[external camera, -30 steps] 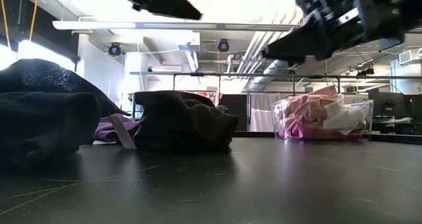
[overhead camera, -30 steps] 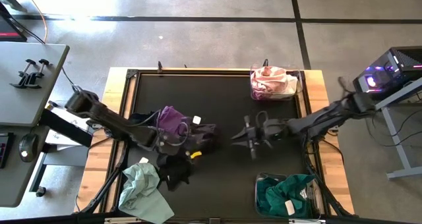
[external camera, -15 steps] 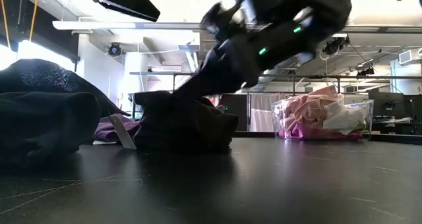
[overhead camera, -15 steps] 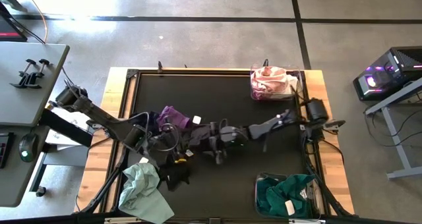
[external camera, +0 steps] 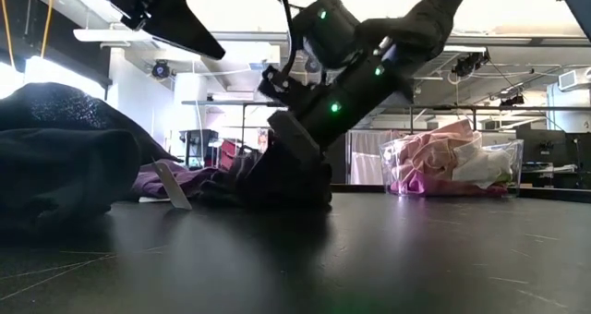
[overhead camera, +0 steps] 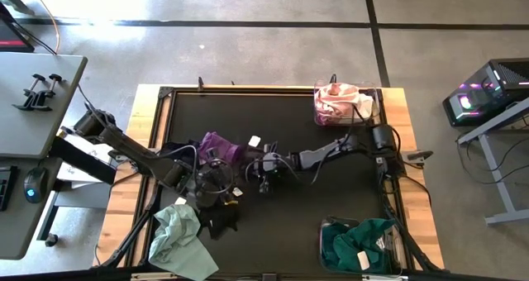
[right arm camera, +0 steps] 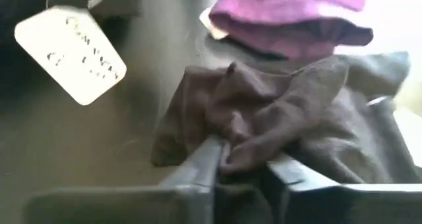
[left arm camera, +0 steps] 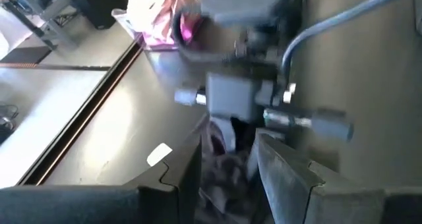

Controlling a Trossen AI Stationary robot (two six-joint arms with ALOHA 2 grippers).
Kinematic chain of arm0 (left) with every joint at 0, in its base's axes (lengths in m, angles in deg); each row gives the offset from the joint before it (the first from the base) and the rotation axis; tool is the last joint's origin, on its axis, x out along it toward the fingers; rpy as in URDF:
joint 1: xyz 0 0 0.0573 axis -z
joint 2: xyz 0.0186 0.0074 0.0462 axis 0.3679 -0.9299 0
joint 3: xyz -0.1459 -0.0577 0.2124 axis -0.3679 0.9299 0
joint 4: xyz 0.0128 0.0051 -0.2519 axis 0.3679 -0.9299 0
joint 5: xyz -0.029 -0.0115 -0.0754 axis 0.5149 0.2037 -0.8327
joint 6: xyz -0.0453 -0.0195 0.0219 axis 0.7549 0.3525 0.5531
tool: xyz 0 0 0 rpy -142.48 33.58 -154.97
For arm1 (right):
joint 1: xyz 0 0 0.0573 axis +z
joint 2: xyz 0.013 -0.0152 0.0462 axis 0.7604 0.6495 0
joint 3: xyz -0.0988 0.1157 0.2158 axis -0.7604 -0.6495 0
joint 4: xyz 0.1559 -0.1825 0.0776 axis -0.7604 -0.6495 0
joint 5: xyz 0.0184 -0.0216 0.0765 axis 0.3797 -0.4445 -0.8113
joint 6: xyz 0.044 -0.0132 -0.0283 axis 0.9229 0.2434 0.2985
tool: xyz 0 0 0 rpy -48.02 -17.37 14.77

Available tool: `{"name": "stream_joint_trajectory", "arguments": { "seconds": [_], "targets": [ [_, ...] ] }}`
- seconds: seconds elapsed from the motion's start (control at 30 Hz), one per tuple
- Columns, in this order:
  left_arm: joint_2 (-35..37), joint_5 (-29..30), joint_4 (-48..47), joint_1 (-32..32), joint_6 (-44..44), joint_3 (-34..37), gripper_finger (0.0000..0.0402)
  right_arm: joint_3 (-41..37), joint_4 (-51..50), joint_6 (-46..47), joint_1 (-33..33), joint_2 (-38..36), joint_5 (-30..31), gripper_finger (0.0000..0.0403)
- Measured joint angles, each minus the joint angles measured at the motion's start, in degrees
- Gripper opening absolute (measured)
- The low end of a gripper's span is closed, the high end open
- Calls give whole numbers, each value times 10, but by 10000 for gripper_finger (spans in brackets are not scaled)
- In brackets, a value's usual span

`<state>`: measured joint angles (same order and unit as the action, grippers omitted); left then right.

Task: Sort towels by color in basket
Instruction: Put the top black towel into the bottom transparent bin

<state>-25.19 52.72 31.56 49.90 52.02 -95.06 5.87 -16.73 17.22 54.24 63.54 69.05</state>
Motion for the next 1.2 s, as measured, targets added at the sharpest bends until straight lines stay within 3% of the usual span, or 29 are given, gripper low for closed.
{"name": "stream_joint_trajectory", "arguments": {
  "seconds": [0.07,0.23,0.43,0.57,0.73,1.0,1.2],
  "targets": [
    [-2,1,2,3,0,0,133,0,-17,-10,18,-17,36,16],
    [-3,1,-9,11,4,-1,133,0,-85,-10,86,-102,123,29],
    [-2,3,-13,18,-3,0,133,0,-267,7,204,-239,216,8],
    [-2,9,-14,18,-4,0,133,0,-369,112,282,-332,223,14],
    [-2,10,-10,18,0,0,133,43,-449,331,386,-419,183,6],
    [-2,18,-10,18,0,0,133,165,-575,556,557,-414,280,6],
    [-2,18,-10,20,-5,0,133,256,-686,668,635,-361,278,6]
  ]
}}
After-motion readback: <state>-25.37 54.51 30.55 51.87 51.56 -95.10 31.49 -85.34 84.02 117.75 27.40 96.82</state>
